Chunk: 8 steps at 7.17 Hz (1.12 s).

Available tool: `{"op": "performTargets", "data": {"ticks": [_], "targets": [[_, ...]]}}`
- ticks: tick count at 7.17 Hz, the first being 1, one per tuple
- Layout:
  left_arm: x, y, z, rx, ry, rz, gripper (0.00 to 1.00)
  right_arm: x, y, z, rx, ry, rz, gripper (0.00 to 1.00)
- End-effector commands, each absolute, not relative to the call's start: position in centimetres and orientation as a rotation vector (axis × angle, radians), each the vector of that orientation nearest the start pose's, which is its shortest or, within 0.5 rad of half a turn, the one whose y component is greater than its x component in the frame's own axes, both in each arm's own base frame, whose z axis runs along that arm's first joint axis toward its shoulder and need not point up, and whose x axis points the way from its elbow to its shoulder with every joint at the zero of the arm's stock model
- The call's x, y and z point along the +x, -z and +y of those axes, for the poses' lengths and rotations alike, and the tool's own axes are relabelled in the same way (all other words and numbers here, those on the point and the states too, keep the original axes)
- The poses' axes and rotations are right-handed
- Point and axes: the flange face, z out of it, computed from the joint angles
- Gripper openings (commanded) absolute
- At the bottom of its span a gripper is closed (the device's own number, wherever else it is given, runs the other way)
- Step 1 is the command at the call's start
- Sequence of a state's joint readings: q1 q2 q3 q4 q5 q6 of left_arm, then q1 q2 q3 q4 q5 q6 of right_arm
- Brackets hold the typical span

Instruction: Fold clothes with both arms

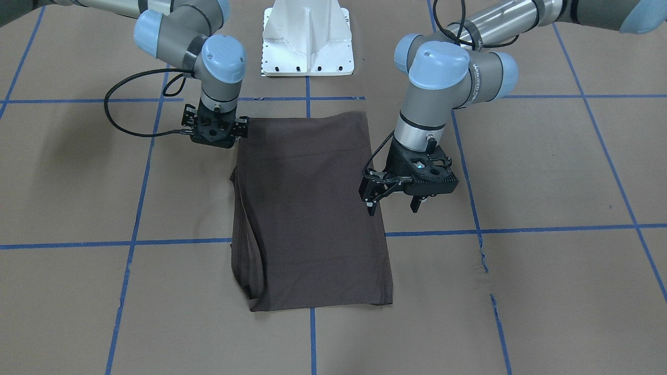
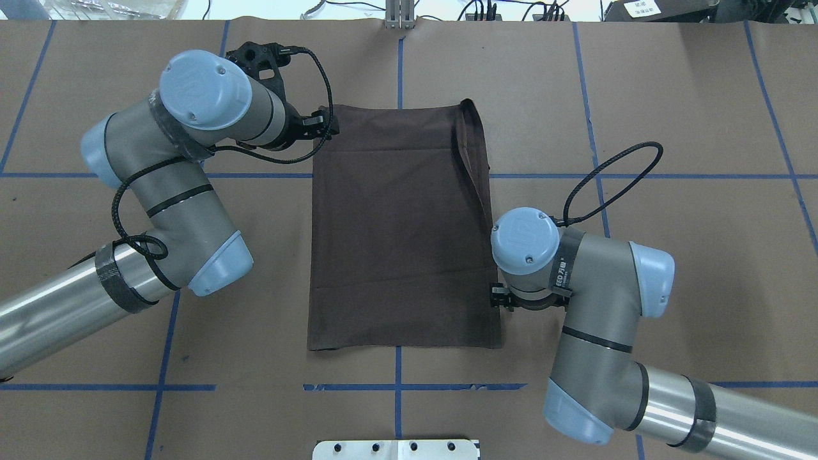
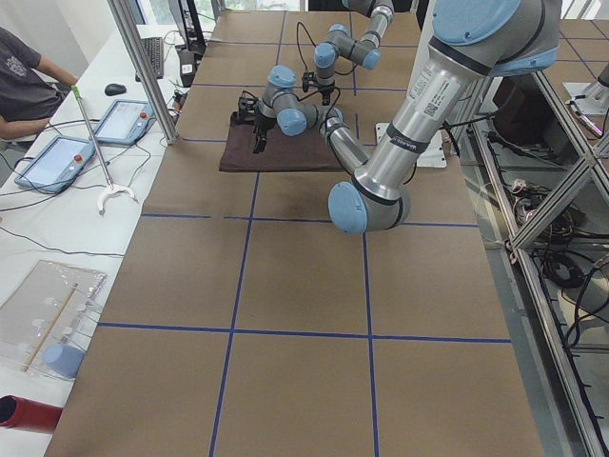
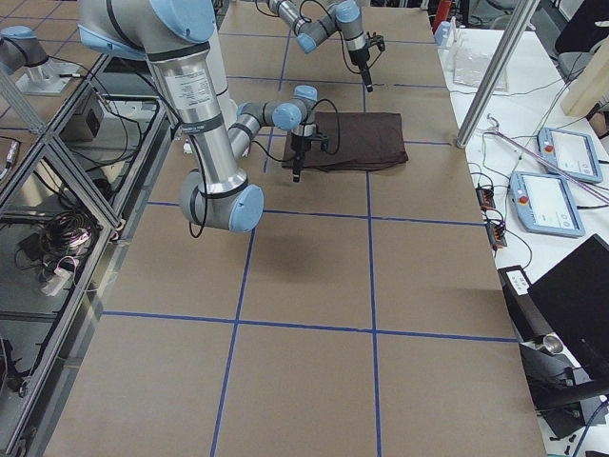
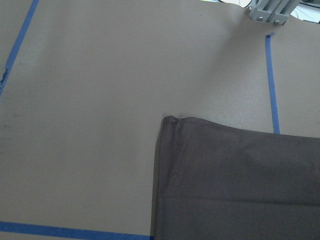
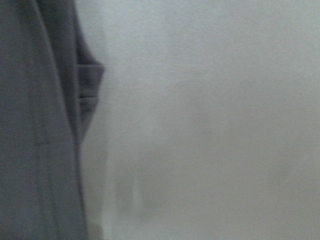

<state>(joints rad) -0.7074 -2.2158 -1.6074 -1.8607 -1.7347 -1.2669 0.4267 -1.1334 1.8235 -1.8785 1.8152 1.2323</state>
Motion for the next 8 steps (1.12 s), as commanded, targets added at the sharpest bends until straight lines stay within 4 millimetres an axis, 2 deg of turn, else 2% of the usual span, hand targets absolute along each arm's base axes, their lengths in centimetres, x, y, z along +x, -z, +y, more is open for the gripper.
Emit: {"op": "performTargets", "data": {"ticks": [1,2,3,4,5,6,7,8], "targets": [[45.3,-22.1,-53.7,0.341,0.290,0.939,1.00,-47.8,-34.9,-35.4,-0.052,-0.016,-0.464,1.00],[46.3,-22.2,-52.3,0.323,0.264,0.947,1.00,-47.1,-32.0,-35.7,-0.027,-0.017,-0.532,1.00],[47.2,-22.9,-48.9,0.240,0.252,0.979,1.00,-46.8,-28.1,-35.7,0.010,-0.014,-0.607,1.00],[48.5,-25.3,-43.3,0.086,0.301,1.002,1.00,-46.1,-25.6,-35.3,0.037,-0.009,-0.692,1.00],[50.0,-26.5,-38.0,-0.031,0.364,1.004,1.00,-45.6,-24.2,-34.9,0.034,0.003,-0.762,1.00],[52.7,-26.9,-33.7,-0.137,0.453,0.990,1.00,-45.5,-23.3,-34.7,0.040,0.014,-0.805,1.00],[55.2,-27.3,-30.1,-0.160,0.505,0.961,1.00,-45.5,-22.9,-34.7,0.041,-0.008,-0.838,1.00],[56.8,-27.7,-27.6,-0.178,0.532,0.913,1.00,-45.5,-22.7,-34.7,0.046,-0.013,-0.850,1.00]]}}
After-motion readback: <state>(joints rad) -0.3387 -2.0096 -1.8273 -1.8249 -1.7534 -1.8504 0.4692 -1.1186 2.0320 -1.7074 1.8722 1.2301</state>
